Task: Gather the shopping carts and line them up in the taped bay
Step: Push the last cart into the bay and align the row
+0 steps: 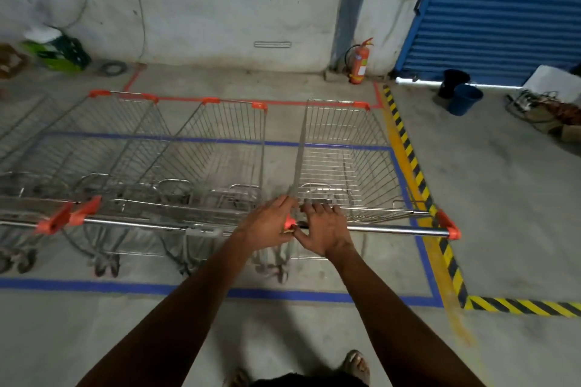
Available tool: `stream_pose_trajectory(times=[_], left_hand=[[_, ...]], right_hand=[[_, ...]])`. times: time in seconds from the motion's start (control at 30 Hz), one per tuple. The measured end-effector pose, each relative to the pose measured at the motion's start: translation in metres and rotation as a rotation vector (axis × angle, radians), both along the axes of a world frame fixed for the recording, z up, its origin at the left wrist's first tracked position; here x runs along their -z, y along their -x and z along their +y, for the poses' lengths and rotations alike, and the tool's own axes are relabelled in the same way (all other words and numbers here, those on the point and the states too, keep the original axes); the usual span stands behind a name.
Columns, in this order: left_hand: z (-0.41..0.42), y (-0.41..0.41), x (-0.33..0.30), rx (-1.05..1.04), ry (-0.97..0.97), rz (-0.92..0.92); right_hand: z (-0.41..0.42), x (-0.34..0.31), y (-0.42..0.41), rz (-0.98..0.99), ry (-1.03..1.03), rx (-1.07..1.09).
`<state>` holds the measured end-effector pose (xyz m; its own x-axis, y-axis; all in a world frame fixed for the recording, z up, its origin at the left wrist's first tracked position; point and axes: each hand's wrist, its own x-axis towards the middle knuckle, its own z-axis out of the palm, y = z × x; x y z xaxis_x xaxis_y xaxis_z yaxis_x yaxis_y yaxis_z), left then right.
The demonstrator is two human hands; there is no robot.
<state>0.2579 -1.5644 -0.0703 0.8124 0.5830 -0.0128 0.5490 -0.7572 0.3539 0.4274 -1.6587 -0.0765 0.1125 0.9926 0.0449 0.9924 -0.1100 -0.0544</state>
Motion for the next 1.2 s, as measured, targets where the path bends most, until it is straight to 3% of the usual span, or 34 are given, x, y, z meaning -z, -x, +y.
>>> stream_pose_trajectory(times=[0.13, 0.33, 0.43, 0.77, 1.2], left_hand=[[0.014, 0.080, -0.002, -0.059, -0.074, -0.027], [0.059, 0.165, 0.030, -0.097, -0.062, 0.204], [0.068, 0.167, 0.028, -0.099, -0.124, 0.348], [0.080, 0.122, 0.029, -0.110, -0.136, 0.516], [0.087, 0.133, 0.025, -0.158, -0.039, 0.390]], right_hand=[[0.023, 0.002, 0.067, 0.074, -0.078, -0.092], [0.052, 0.015, 0.135, 0.146, -0.048, -0.243], [0.066, 0.031, 0.148, 0.086, -0.009, -0.288], [0.088, 0.048, 0.109, -0.122, 0.130, -0.269], [0.104, 0.030, 0.115, -0.166, 0.136, -0.345]])
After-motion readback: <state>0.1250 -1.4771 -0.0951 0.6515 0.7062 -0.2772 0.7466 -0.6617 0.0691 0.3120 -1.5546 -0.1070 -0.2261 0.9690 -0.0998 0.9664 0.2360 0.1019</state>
